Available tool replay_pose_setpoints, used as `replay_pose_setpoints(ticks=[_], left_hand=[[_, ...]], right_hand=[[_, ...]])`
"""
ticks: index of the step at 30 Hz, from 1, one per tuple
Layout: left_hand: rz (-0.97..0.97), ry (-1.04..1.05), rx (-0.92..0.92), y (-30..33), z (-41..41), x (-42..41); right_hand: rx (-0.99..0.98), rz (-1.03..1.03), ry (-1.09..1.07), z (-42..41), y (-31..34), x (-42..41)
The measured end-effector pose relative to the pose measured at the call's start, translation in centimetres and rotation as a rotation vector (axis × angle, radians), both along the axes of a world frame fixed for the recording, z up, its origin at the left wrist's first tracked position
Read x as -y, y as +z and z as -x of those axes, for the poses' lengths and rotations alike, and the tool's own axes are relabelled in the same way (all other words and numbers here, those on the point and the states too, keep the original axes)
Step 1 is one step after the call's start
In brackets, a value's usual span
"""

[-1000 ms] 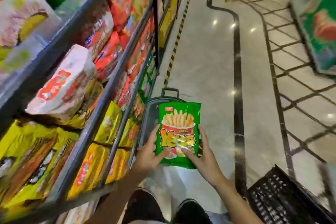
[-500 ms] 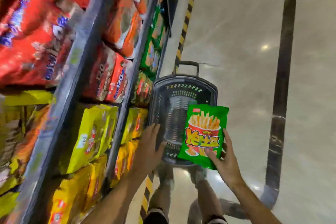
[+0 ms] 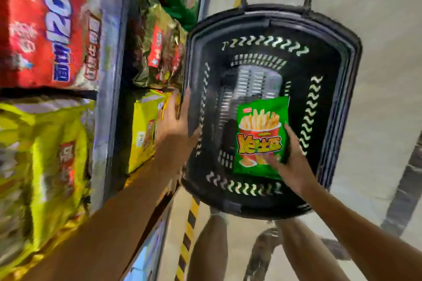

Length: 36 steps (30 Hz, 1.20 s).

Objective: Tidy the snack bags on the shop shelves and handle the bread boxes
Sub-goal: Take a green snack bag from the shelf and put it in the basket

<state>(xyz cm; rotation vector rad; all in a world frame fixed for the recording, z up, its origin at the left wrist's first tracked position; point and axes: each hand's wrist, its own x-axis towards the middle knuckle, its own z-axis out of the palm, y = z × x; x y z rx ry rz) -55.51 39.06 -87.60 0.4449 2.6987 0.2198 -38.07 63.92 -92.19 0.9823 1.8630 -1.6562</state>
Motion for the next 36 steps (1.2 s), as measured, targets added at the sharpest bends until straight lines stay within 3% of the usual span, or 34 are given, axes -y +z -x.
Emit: replay_pose_setpoints(ticks=[4,10,18,22,25,29,32,36], left_hand=[[-0.153,0.168,0.146,-2.5,-0.5,0.1],[-0.368,0.290,0.084,-5.6,-1.3,1.0],[-0.468,0.250,0.058,-7.1,-1.8,1.6],[-0.458,0.250,0.031,-6.9,-2.2,1.7],[-0.414,0.258,0.069,-5.9,-1.7,1.2],[-0.302,0.200,0.169,-2.6,-1.2,1.4],[-0.162,0.081,0.168,1.7,-0.9,2.0],[-0.108,-0.039,0.165,12.3,0.1,0.5]], right_hand=[[0.020,-0.012,0.008,2.1,-5.7,1.0],[-0.010,-0.035,0.065,3.8,-13.5,2.7],[0.021,-0.169,0.109,4.7,-23.7,6.3],[0.064,-0.247,0.163,4.6,-25.5,6.6],[0.090,-0.232,0.232,4.9,-22.9,5.8],[0.170,-0.252,0.392,4.8,-14.3,3.7],[0.185,-0.265,0.464,5.4,-4.7,1.1],[0.145,-0.361,0.466,6.8,11.2,-1.4]])
